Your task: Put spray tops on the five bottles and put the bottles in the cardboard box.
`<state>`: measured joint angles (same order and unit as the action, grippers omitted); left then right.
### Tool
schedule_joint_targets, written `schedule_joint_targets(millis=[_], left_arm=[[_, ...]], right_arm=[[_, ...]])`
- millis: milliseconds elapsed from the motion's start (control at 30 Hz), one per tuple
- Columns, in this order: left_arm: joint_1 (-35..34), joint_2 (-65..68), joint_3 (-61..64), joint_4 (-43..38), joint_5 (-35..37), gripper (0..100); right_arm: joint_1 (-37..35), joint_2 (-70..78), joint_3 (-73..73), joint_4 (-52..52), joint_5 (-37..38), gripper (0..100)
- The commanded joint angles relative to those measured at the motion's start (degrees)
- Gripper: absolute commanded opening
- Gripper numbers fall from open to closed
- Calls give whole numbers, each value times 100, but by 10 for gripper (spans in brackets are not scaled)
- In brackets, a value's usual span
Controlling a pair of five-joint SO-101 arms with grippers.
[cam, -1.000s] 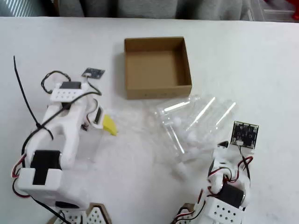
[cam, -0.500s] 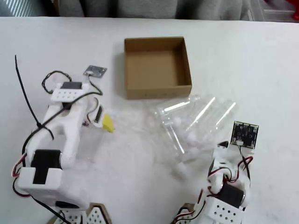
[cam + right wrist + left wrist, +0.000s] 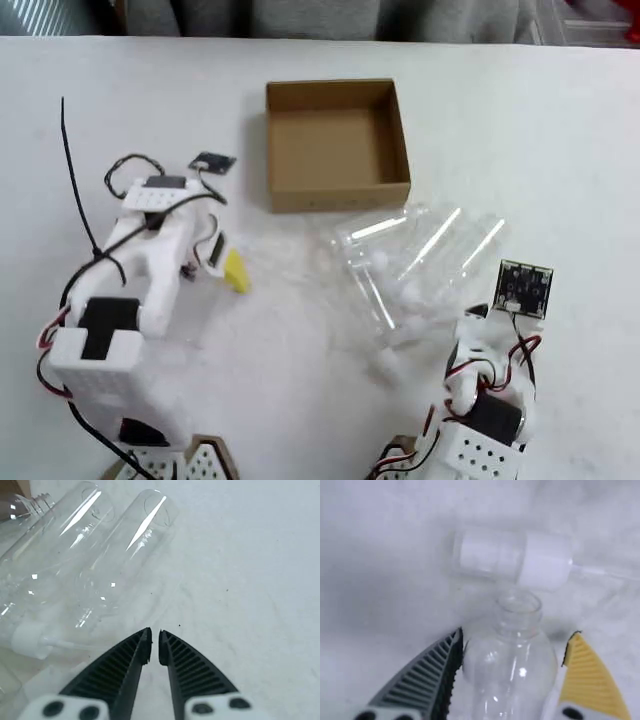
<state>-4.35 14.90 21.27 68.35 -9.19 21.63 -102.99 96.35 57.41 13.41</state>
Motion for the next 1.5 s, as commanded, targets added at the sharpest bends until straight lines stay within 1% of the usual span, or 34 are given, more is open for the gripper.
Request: schedule_joint_targets(millis=[0, 133, 167, 367, 567, 600, 700, 767, 833, 933, 1000, 1167, 1267, 1467], left_arm=[[75, -57, -264, 26, 44, 269], [189, -31, -255, -176, 0, 98], [224, -40, -255, -176, 0, 83], [92, -75, -229, -149, 26, 98], [-620, -813, -141, -149, 62, 101], [-716, -954, -35, -255, 132, 101], [-1042, -1279, 343, -607, 492, 102], [-1253, -1385, 501, -756, 642, 102], [-1446, -1376, 589, -844, 747, 102], [-1754, -1279, 659, -1011, 958, 102], [-2000, -1218, 659, -1134, 1064, 102], [-2325, -1042, 668, -1380, 1055, 102], [-2334, -1033, 668, -1389, 1046, 102], [-2334, -1007, 624, -1415, 1037, 102]], right_arm=[[-66, -4, 44, 40, 79, 17], [-66, -4, 44, 40, 79, 17], [-66, -4, 44, 40, 79, 17], [-66, -4, 44, 40, 79, 17], [-66, -13, 44, 22, 97, 18], [-66, -13, 44, 13, 202, 18], [-75, -13, 44, 13, 967, 18], [-127, -13, 44, 4, 1204, 18], [-338, -22, 44, -40, 1371, 18], [-567, -22, 35, -664, 1723, 17], [-857, -4, -176, -954, 1741, 17], [-1956, 171, -1468, -110, 1714, 17], [-2325, 963, -2224, -84, 1407, 17], [-3231, 3697, -3771, -84, 1327, 17]])
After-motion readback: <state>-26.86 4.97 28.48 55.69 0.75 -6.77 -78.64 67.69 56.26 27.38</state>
